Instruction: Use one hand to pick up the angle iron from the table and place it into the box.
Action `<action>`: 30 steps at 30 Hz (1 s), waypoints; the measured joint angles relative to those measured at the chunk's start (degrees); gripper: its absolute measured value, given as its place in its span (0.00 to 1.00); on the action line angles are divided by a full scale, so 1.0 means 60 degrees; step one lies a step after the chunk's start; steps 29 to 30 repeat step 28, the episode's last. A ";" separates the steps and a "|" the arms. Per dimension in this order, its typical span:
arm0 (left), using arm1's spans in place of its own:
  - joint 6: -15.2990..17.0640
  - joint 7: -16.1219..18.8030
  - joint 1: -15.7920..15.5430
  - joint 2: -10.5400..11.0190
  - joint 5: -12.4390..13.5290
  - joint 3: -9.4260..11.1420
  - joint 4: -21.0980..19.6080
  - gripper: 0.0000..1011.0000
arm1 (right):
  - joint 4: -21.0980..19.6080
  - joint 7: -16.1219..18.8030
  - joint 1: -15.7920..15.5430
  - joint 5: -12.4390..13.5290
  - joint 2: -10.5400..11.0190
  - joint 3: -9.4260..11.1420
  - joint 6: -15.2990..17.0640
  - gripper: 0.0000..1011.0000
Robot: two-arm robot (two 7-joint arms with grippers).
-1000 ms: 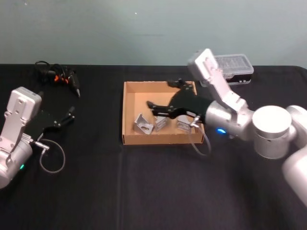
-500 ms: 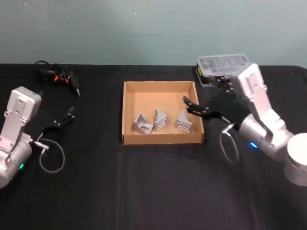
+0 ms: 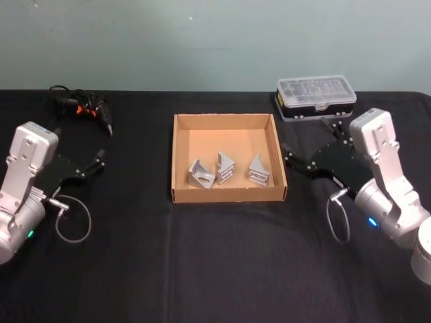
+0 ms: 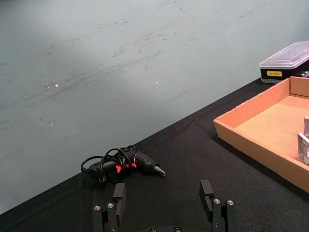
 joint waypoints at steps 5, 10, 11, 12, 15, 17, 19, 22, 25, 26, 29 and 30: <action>0.0000 0.0001 -0.0001 0.0000 0.0000 0.0000 0.0000 0.99 | 0.0108 -0.0044 -0.0063 -0.0063 -0.0065 0.0073 -0.0052 0.99; 0.0000 0.0000 0.0000 0.0000 0.0000 0.0000 0.0000 0.99 | 0.0088 -0.0040 -0.0047 -0.0057 -0.0051 0.0054 -0.0052 0.99; 0.0000 0.0000 0.0000 0.0000 0.0000 0.0000 0.0000 0.99 | 0.0083 -0.0039 -0.0045 -0.0057 -0.0049 0.0050 -0.0051 0.99; 0.0000 0.0000 -0.0001 0.0000 0.0000 0.0000 0.0000 0.99 | 0.0080 -0.0039 -0.0042 -0.0056 -0.0048 0.0048 -0.0051 0.99; 0.0000 0.0000 0.0000 0.0000 0.0000 0.0001 0.0000 0.99 | 0.0069 -0.0035 -0.0035 -0.0052 -0.0039 0.0039 -0.0049 0.99; 0.0000 0.0000 -0.0001 0.0000 0.0000 0.0000 0.0000 0.99 | 0.0063 -0.0032 -0.0031 -0.0050 -0.0036 0.0033 -0.0048 0.99; 0.0000 0.0000 0.0000 0.0000 0.0000 0.0000 0.0000 0.99 | 0.0059 -0.0031 -0.0027 -0.0047 -0.0033 0.0030 -0.0045 0.99; 0.0000 0.0000 -0.0001 0.0000 0.0000 0.0000 0.0000 0.99 | 0.0051 -0.0029 -0.0023 -0.0044 -0.0029 0.0023 -0.0037 0.99; 0.0000 0.0000 0.0000 0.0000 0.0000 0.0000 0.0000 0.99 | 0.0048 -0.0028 -0.0020 -0.0042 -0.0027 0.0020 -0.0032 0.99; 0.0000 0.0000 0.0000 0.0000 0.0000 0.0000 0.0000 0.99 | 0.0046 -0.0027 -0.0019 -0.0040 -0.0026 0.0019 -0.0030 0.99; 0.0000 0.0000 -0.0001 0.0000 0.0000 0.0001 0.0000 0.99 | 0.0044 -0.0025 -0.0017 -0.0039 -0.0025 0.0016 -0.0027 0.99; 0.0000 0.0000 -0.0001 0.0000 0.0000 0.0001 0.0000 0.99 | 0.0044 -0.0025 -0.0017 -0.0039 -0.0025 0.0016 -0.0027 0.99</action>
